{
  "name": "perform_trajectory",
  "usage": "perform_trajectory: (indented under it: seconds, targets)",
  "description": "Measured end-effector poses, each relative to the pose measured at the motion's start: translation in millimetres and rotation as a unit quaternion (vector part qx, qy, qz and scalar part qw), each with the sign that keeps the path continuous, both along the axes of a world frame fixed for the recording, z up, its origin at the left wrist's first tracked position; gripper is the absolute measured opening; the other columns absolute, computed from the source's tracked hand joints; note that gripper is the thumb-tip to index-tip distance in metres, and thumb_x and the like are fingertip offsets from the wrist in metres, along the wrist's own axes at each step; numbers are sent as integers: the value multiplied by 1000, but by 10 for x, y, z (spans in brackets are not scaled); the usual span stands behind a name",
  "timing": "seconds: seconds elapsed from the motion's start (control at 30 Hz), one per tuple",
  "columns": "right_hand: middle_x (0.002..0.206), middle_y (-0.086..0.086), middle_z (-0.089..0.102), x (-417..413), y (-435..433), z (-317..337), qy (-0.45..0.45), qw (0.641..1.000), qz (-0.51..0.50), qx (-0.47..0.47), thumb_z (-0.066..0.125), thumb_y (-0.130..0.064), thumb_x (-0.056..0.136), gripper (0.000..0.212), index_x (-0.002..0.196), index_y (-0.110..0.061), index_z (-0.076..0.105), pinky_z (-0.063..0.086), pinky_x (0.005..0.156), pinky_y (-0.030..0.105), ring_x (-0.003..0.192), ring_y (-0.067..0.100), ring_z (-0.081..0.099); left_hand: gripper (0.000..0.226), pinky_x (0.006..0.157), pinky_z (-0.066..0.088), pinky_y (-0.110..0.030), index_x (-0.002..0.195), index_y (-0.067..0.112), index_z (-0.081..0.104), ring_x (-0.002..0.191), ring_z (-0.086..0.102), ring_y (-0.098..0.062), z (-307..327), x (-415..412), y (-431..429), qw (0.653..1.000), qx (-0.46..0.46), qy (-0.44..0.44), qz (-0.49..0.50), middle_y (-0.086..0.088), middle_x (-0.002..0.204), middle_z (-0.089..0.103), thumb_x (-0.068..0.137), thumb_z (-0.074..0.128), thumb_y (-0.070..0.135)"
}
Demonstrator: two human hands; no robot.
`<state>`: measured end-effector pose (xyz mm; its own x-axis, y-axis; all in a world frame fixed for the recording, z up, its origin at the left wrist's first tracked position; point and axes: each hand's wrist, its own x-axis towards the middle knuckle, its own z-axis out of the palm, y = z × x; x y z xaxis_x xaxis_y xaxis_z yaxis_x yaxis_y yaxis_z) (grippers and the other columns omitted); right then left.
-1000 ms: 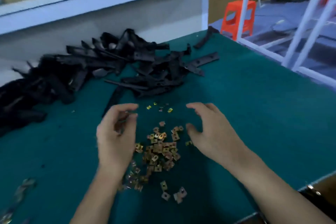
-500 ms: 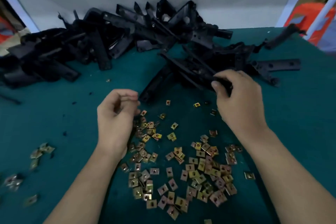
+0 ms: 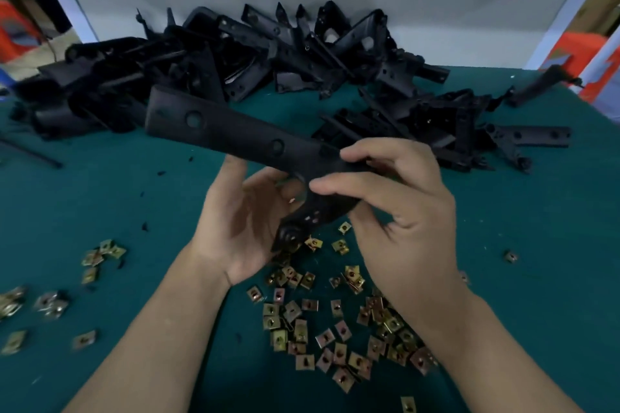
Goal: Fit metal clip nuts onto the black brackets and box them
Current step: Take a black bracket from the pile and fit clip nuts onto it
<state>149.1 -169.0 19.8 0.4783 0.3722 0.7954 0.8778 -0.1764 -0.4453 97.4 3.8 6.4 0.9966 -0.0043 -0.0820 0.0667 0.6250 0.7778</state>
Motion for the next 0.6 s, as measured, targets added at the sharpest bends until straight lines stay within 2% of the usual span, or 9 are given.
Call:
perform_trajectory:
  seconds: [0.07, 0.13, 0.2, 0.23, 0.33, 0.4, 0.5, 0.57, 0.6]
  targets:
    - [117, 9, 58, 0, 7, -55, -5, 1000, -7, 0, 64, 19, 81, 48, 104, -20, 79, 47, 91, 34, 110, 26, 55, 81, 75, 61, -33, 125, 14, 72, 101, 71, -23, 24, -38, 53, 995, -47, -27, -80, -9, 117, 70, 78, 59, 79]
    - [120, 10, 53, 0, -10, -80, 15, 1000, -11, -4, 64, 22, 79, 52, 110, -17, 78, 47, 93, 28, 111, 23, 54, 73, 83, 62, -32, 139, 13, 61, 109, 68, -24, 51, -64, 109, 989, -62, -46, -128, -12, 126, 67, 83, 71, 60]
    - [119, 10, 53, 16, -40, -82, 29, 999, -18, -18, 69, 22, 76, 56, 119, -13, 73, 44, 94, 21, 111, 18, 54, 65, 82, 61, -29, 147, 11, 51, 111, 68, -27, 40, -79, 151, 982, -88, -61, -155, -15, 130, 64, 90, 71, 35]
    - [117, 8, 55, 28, -52, -79, 33, 999, -28, -26, 71, 21, 76, 57, 123, -11, 71, 43, 93, 19, 111, 16, 55, 61, 81, 61, -27, 148, 11, 50, 113, 67, -28, 28, -78, 156, 981, -88, -65, -157, -15, 131, 63, 93, 67, 30]
    - [116, 4, 60, 53, -70, -66, 49, 996, -64, -32, 74, 13, 79, 50, 124, -9, 67, 45, 94, 19, 110, 13, 59, 47, 86, 60, -29, 141, 13, 59, 118, 66, -29, 2, -51, 157, 977, -94, -65, -182, -13, 133, 65, 97, 59, 30]
    - [116, 2, 60, 58, -78, -59, 59, 995, -76, -20, 75, 5, 84, 41, 122, -9, 66, 46, 94, 20, 110, 12, 59, 44, 90, 59, -36, 131, 6, 65, 117, 66, -33, -1, -32, 165, 970, -140, -50, -192, -18, 129, 65, 97, 55, 31]
    - [112, -2, 60, 73, -89, -41, 88, 992, -85, -20, 74, -4, 88, 33, 117, -13, 63, 49, 88, 20, 105, 8, 60, 32, 84, 61, -38, 97, 0, 73, 109, 68, -38, -12, -4, 140, 977, -158, -8, -146, -24, 117, 68, 88, 67, 30]
    - [101, -5, 62, 91, -106, -28, 134, 987, -87, -24, 74, -12, 91, 23, 109, -15, 60, 49, 78, 17, 93, 6, 62, 14, 85, 61, -32, 89, 3, 66, 115, 67, -35, 0, 10, 79, 983, -137, -29, -120, -26, 122, 66, 84, 76, 11]
    - [96, -9, 63, 109, -128, -16, 163, 982, -88, -36, 74, -18, 92, 21, 105, -18, 58, 48, 73, 14, 88, 5, 63, 17, 86, 60, -28, 92, 6, 59, 121, 64, -35, -1, 25, 58, 984, -139, -42, -99, -29, 129, 62, 83, 72, -1]
